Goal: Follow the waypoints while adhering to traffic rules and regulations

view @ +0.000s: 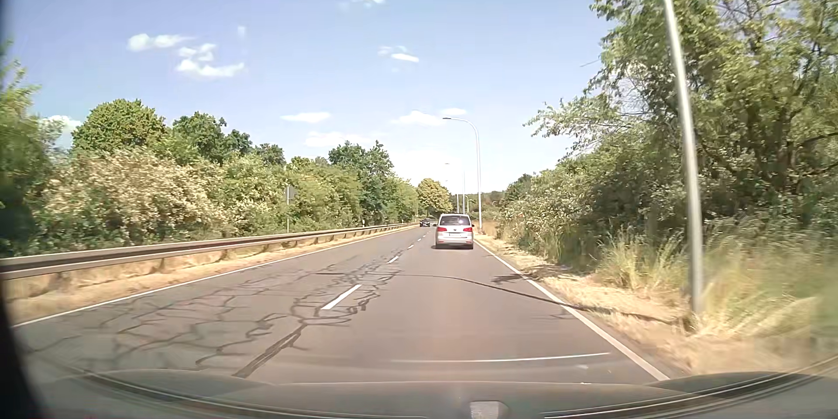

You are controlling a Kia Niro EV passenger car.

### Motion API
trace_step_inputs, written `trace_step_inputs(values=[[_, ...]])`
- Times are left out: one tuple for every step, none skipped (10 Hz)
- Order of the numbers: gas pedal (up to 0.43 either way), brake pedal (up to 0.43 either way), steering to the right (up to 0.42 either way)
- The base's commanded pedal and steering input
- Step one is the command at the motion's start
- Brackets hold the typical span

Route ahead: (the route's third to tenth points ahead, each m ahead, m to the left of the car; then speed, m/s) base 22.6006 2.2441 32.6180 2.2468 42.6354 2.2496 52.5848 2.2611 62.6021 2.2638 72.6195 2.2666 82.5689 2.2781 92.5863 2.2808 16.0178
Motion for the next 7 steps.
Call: trace_step_inputs(values=[[0.189,0.030,0.000],[0.189,0.030,0.000],[0.189,0.030,0.000],[0.189,0.030,0.000],[0.189,0.030,0.000],[0.189,0.030,-0.001],[0.189,0.030,-0.001]])
